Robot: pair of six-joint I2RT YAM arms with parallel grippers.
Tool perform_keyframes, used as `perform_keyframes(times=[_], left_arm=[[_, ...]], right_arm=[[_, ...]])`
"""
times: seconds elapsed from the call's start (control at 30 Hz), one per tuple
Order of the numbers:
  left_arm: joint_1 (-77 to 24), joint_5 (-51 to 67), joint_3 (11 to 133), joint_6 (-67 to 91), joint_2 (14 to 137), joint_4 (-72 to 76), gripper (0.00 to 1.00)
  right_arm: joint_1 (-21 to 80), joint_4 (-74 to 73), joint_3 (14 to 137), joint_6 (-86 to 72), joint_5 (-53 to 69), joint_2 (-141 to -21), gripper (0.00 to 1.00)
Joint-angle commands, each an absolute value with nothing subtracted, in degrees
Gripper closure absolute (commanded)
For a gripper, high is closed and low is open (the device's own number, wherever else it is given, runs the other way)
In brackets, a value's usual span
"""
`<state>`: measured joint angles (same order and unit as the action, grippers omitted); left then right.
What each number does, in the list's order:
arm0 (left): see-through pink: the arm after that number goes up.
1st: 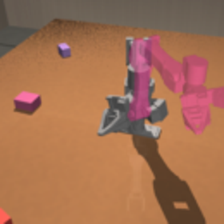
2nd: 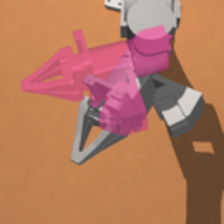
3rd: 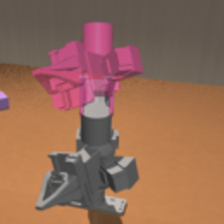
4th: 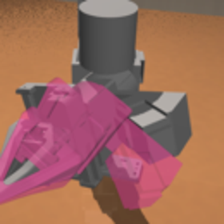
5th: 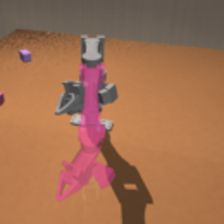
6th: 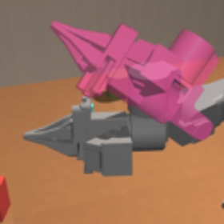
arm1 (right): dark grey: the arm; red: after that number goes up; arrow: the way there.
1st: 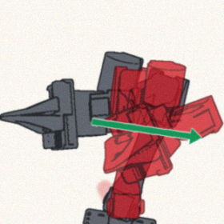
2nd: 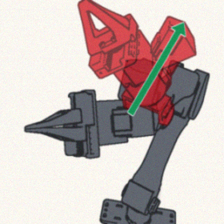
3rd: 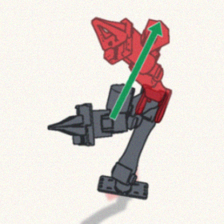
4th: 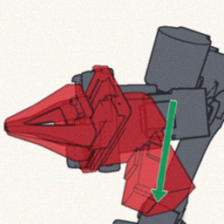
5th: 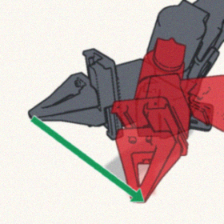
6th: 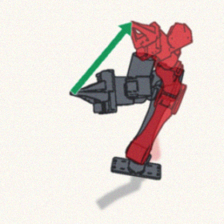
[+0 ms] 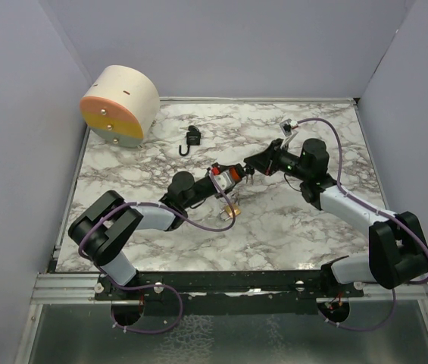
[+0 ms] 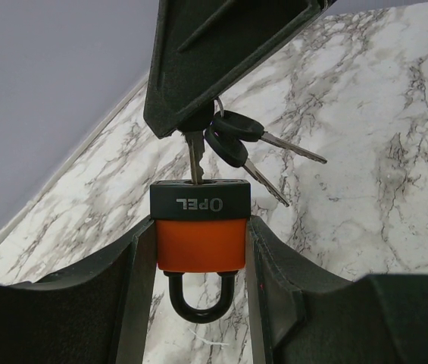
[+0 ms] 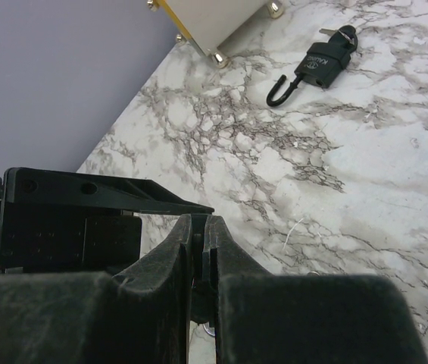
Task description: Unlock with the key
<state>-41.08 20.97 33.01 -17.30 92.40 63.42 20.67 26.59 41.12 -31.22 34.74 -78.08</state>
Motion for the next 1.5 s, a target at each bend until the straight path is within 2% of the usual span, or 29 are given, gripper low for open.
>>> perform_keyframes(times=[0.0, 0.2, 0.53, 1.47], left_arm=[[-42.1, 17.6, 36.1, -16.9, 91.0, 72.7, 1.0], [-42.2, 16.5, 38.4, -16.3, 90.4, 73.6, 1.0], [-42.6, 21.9, 42.9, -14.8, 90.3, 71.5, 1.0], [-44.3, 14.0, 48.3, -15.6, 89.0, 71.5, 1.0]], right_arm=[[21.9, 24.7, 42.5, -31.2, 34.5, -77.9, 0.99], [22.2, 25.0, 42.3, -31.3, 34.6, -78.6, 0.99], [22.2, 24.7, 43.1, -31.4, 36.3, -80.3, 0.99], [24.1, 18.3, 46.1, -29.4, 34.6, -84.1, 0.99]])
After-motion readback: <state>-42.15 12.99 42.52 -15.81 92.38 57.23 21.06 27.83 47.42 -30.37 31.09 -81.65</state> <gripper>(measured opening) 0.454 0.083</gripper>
